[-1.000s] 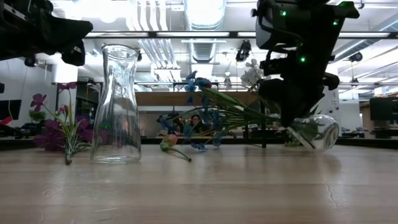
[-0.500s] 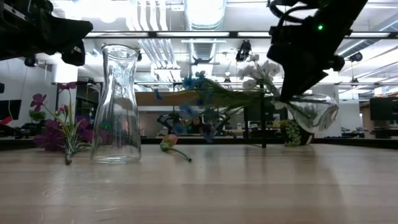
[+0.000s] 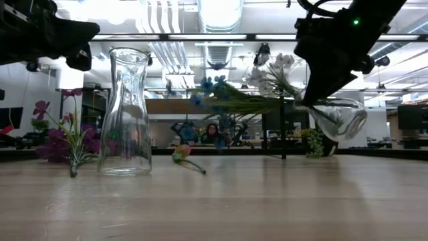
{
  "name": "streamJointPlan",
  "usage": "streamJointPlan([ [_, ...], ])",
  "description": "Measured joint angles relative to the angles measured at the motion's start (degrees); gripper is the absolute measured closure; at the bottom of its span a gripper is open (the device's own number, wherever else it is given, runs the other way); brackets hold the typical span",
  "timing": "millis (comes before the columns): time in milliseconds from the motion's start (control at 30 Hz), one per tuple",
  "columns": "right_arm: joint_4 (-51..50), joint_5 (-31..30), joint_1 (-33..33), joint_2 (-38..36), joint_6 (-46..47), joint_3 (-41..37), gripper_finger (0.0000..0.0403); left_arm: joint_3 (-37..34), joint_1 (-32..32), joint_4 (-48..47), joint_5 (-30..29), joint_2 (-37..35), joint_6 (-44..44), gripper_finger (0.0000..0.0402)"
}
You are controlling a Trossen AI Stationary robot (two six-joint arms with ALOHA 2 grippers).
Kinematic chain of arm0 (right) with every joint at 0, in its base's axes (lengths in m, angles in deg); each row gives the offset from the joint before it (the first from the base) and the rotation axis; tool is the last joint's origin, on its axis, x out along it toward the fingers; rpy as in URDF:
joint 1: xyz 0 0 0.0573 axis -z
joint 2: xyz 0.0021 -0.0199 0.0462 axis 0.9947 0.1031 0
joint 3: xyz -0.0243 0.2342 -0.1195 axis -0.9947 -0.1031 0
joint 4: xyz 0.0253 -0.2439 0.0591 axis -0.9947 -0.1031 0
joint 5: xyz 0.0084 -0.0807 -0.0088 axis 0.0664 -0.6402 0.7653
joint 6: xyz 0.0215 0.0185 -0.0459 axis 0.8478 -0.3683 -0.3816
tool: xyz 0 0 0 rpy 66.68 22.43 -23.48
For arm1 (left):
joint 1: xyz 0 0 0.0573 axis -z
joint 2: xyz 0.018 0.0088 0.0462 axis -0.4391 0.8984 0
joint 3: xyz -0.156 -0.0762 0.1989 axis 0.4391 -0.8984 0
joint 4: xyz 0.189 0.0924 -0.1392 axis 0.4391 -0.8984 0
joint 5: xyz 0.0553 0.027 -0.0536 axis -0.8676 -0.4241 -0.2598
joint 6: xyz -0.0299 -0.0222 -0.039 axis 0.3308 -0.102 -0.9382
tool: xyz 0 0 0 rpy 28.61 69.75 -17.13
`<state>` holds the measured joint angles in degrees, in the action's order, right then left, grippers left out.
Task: Pick and place flowers into a vace then onto a shelf
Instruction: Adjust the right transparent crystal vase
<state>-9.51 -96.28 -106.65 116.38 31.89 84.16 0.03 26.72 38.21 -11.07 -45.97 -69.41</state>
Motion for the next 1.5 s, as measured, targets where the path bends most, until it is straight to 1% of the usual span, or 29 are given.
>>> streamJointPlan([
  [433,7.2,-6.0,-4.6,0.0,0.5,-4.2,0.0292,0.0,0.0,0.0,0.0,0.0,0.0,0.0402],
  [933,12.0,-18.6,-9.7,-0.1,1.0,-6.2,0.0292,0.0,0.0,0.0,0.0,0.0,0.0,0.0402],
  [1167,17.9,-19.4,-10.1,-1.7,-6.3,-5.9,0.0292,0.0,0.0,0.0,0.0,0.0,0.0,0.0402],
  [1267,21.7,-19.5,-10.1,-3.7,-11.5,-5.9,0.0292,0.0,0.0,0.0,0.0,0.0,0.0,0.0402],
  [1500,32.4,-18.8,-9.7,-9.4,-26.8,-6.2,0.0292,0.0,0.0,0.0,0.0,0.0,0.0,0.0402],
])
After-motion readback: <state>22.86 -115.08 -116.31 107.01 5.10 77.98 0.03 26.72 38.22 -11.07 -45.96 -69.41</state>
